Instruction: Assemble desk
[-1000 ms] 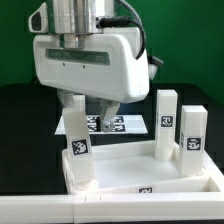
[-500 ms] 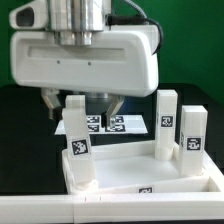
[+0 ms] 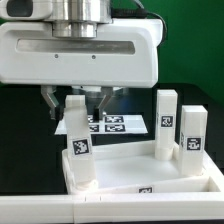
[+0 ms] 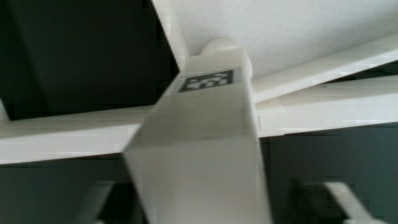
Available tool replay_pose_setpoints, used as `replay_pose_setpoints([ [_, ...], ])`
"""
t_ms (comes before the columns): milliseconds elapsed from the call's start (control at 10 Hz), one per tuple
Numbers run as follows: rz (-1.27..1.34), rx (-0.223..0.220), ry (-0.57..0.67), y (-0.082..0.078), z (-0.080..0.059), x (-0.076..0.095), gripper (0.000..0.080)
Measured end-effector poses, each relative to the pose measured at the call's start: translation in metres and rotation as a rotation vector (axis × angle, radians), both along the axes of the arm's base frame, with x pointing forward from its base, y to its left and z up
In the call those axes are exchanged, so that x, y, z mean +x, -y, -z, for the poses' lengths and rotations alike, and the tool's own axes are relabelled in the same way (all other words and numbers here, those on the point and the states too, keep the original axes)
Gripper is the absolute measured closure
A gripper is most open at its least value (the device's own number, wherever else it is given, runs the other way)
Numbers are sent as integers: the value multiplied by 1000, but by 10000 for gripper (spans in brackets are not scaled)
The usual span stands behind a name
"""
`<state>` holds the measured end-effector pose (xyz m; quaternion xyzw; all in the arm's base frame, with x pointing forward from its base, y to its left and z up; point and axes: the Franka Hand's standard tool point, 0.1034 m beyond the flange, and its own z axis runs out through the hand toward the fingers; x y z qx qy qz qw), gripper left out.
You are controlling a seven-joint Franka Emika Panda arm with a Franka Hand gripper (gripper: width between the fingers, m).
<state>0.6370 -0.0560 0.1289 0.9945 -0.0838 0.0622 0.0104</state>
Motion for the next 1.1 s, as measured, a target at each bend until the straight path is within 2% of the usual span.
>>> replay_pose_setpoints([
  [100, 109, 14, 4, 0, 0, 0, 513],
  [400, 310, 39, 10, 0, 0, 0, 512],
  [500, 447, 55, 15, 0, 0, 1, 512],
  [600, 627, 77, 21, 0, 0, 1, 512],
  [900, 1198, 216, -9, 3, 1, -2, 512],
  [1000, 1298, 242, -13, 8, 2, -4, 512],
  [1100, 1345, 245, -12, 7, 2, -4, 512],
])
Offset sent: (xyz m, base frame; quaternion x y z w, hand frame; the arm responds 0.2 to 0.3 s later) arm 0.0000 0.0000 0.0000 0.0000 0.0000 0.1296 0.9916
